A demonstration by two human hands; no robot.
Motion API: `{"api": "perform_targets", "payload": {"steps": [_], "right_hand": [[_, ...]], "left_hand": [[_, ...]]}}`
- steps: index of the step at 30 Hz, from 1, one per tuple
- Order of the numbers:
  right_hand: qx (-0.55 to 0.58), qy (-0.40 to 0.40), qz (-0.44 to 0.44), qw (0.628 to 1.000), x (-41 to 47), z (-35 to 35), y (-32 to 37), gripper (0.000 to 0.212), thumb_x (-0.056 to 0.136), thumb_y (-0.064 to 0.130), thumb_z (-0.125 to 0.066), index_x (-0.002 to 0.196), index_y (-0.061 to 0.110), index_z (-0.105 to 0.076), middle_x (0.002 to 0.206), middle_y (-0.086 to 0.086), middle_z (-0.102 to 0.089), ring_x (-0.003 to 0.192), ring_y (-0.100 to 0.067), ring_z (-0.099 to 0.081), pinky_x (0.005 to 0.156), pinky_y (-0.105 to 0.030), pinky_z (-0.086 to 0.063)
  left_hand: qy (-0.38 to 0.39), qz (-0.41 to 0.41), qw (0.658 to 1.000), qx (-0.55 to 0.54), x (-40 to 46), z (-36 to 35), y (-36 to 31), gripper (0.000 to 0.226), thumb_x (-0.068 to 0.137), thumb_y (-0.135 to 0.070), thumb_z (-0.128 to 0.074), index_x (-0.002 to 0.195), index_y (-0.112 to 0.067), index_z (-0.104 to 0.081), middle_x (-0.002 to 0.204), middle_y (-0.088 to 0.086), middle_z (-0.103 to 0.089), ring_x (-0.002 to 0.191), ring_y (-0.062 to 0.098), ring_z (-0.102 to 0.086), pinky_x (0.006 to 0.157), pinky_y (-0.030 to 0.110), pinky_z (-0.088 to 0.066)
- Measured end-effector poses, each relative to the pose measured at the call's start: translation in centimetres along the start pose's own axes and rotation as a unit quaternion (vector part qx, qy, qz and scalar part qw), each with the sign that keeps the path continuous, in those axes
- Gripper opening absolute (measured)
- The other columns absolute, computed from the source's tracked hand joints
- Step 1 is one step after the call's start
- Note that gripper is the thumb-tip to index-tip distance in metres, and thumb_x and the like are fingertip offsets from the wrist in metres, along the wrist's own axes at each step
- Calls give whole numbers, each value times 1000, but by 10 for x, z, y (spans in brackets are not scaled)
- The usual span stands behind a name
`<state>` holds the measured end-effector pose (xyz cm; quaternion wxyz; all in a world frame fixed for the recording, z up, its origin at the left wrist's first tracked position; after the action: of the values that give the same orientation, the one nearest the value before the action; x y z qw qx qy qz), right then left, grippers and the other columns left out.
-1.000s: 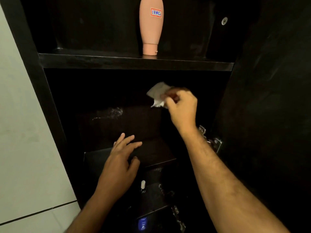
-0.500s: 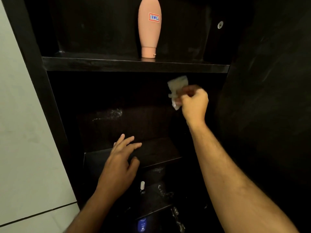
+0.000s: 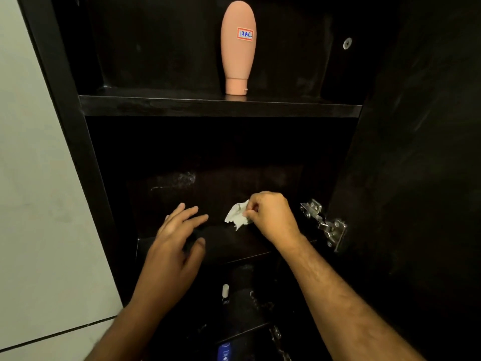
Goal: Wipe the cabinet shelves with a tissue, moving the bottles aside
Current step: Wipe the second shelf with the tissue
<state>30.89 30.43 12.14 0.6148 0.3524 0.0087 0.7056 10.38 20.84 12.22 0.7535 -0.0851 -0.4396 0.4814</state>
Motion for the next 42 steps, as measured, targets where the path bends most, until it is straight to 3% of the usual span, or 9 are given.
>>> {"api": "perform_targets", "payload": {"steps": [3,5,8,15,21,27,34,39,42], "right_hand": [[41,-74,-63,994,15,39,-9,12,76,12,-70,65,16,-68,68,3,-69,68,-15,-67,69,-33,-57],[145,-155,-112,971,26,72,-19,13,76,14,-71,66,20,-66,69,3,-69,69,-16,-68,69,-34,-58],[299,-256,-150,907,40,104,-28,13,67,13,-64,73,21,-71,76,0,-73,73,-19,-71,70,-43,-61],[511,-375,-142,760,54,112,3,35,60,22,-66,86,0,-70,92,-20,-71,86,-39,-69,75,-54,-59],[319,-400,-27,859,35,116,40,27,82,21,-72,103,4,-76,106,-11,-71,103,-22,-66,94,-32,-52],[152,-405,125,893,33,113,84,16,80,13,-75,90,2,-78,95,-16,-73,85,-25,-70,79,-20,-51],[111,-237,232,937,4,49,87,5,81,6,-75,85,7,-72,84,-5,-65,81,-12,-60,76,-10,-41],[-14,1,143,990,-10,-20,52,10,79,18,-78,80,16,-68,84,4,-63,76,-15,-64,68,-34,-56],[-32,24,36,999,1,-7,29,14,76,18,-80,73,22,-67,78,5,-66,75,-16,-66,69,-35,-57]], "left_hand": [[-16,11,1000,-4,-1,7,6,40,91,-17,-60,130,-29,-56,140,-18,-43,142,-2,-21,112,20,-12],[-24,14,1000,-10,-3,9,9,39,91,-16,-61,129,-28,-58,140,-15,-46,142,0,-24,116,28,-17],[-22,18,1000,-14,-6,8,13,39,91,-18,-61,128,-29,-58,139,-16,-46,142,2,-25,118,36,-20],[-5,20,1000,22,-12,10,16,40,94,-27,-58,133,-31,-53,138,-21,-39,142,-1,-19,116,27,-12],[10,24,999,31,-22,2,20,43,94,-33,-57,136,-32,-50,141,-23,-36,144,-3,-14,117,28,-12],[9,20,999,29,-23,0,21,54,88,-51,-38,135,-30,-52,142,-20,-39,145,-1,-17,118,30,-15],[3,17,999,44,-27,3,21,49,89,-46,-45,134,-29,-52,139,-23,-37,143,-7,-13,116,26,-14],[0,18,999,49,-32,4,18,42,93,-27,-60,135,-29,-53,142,-20,-38,142,-7,-11,112,18,-11],[-1,13,999,43,-37,6,17,44,91,-41,-51,133,-28,-54,143,-19,-40,144,-3,-16,115,28,-18]]}}
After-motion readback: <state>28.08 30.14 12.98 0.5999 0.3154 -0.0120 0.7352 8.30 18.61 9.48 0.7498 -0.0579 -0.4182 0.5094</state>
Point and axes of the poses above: each hand's wrist, its own x-axis towards the middle knuckle, its own z-axis out of the back of the hand, y = z × x, the point moved 10 cm from there along x, towards the middle knuckle
